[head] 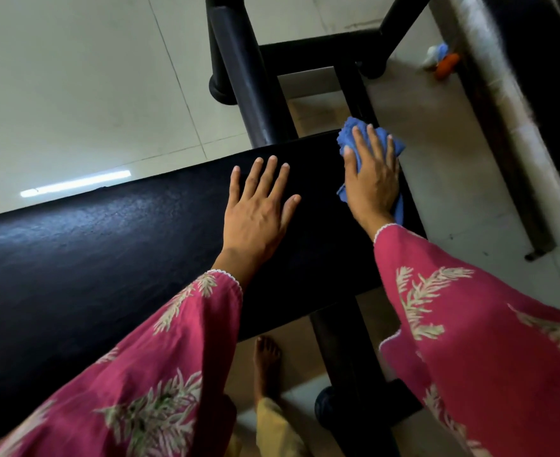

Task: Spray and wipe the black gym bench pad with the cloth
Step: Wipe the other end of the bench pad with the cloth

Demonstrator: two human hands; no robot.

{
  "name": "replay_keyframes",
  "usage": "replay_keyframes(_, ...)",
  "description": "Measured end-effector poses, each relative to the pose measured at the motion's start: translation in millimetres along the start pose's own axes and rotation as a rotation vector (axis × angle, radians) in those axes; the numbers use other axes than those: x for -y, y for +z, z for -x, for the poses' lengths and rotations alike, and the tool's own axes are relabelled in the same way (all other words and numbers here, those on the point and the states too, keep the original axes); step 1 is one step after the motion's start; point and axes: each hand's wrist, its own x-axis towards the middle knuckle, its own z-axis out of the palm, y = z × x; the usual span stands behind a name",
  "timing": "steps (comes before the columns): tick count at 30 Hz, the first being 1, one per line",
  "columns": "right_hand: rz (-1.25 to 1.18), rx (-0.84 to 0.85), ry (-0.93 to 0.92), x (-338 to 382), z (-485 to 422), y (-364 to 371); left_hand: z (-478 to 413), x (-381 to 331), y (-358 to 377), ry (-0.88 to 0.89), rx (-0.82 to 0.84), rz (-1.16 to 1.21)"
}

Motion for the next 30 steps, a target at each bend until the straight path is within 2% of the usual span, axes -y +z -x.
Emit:
replay_keyframes(1,0.018,-0.011,0.011,5.0,1.4,2.5,-1.2,-1.5,-0.2,-0.004,0.009,0.004)
replay_keyframes(5,0.015,0.034,-0.169,-14.5,1.8,-2.5,-6.1,-8.4,-2.0,-0.014,0.044,0.041)
replay_keyframes(9,-0.013,-0.026,0.049,-16.8,4.2,-2.8,-7.8,-12.3,-1.5,-0.025,0.07,0.058)
replay_keyframes(13,0.016,0.017,-0.124,-23.5,15.2,-8.0,-7.2,-20.4,1.5,0.029,0.098,0.055)
replay_keyframes(17,0.005,-0.047,0.06,-19.8,16.9,-4.9,-5.4,-22.7,2.8,0.042,0.106,0.047)
replay_keyframes(22,-0.014,-0.01,-0.076,-36.4,23.0,-9.2,-1.9,-18.0,1.7,0.076,0.152,0.033)
replay_keyframes(26,0.003,-0.068,0.033,-34.3,37.4,-9.1,2.4,-16.8,1.5,0.084,0.149,0.013)
replay_keyframes(29,0.046,-0.015,-0.199,-43.2,54.4,-12.2,4.7,-17.1,2.3,0.087,0.154,0.024)
replay_keyframes(30,0.04,-0.002,-0.217,-48.5,56.1,-14.1,5.8,-16.6,2.1,0.088,0.158,0.025)
